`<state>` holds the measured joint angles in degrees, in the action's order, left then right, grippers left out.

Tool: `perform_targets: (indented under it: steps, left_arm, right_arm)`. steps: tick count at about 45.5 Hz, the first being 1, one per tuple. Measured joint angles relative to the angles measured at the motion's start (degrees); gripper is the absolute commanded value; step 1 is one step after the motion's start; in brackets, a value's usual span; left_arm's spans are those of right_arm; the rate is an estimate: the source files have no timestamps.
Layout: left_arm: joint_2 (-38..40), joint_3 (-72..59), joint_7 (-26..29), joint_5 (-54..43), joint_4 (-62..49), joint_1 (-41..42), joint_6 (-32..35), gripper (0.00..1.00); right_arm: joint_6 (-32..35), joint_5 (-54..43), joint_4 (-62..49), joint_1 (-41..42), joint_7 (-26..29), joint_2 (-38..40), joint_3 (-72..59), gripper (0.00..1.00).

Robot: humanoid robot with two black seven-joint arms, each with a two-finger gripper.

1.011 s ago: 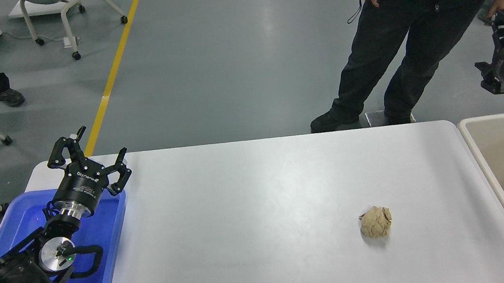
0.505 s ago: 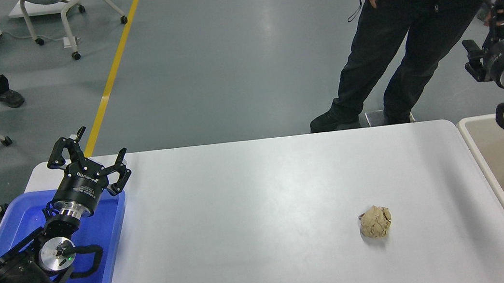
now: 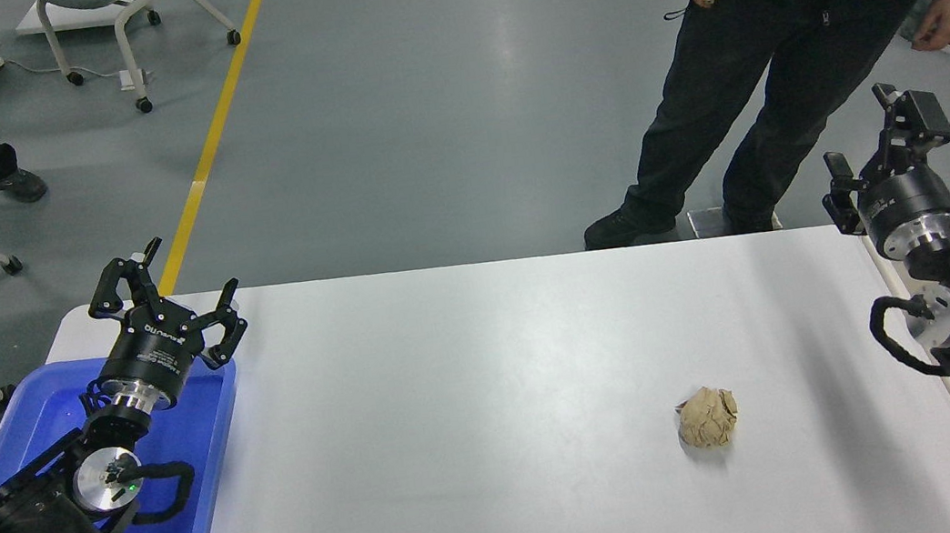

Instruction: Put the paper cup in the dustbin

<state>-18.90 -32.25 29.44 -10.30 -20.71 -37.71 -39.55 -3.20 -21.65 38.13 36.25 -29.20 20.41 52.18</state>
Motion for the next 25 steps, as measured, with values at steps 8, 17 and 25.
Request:
perform_targets:
  steps: [8, 17, 25]
  left_arm:
    - [0.0, 0.0, 0.0, 0.0, 0.0, 0.0, 0.0, 1.0]
    - [0.0, 0.0, 0.0, 0.0, 0.0, 0.0, 0.0, 1.0]
    - [0.0, 0.0, 0.0, 0.0, 0.0, 0.0, 0.0, 1.0]
  right_arm:
    - [0.0, 0.0, -0.3, -0.4, -0.9, -1.1, -0.1, 0.99]
    - [0.0, 0.0, -0.5, -1.1, -1.4, -1.7, -0.4, 0.99]
    - [0.0, -0.1, -0.5, -1.3, -1.5, -1.9, -0.5, 0.99]
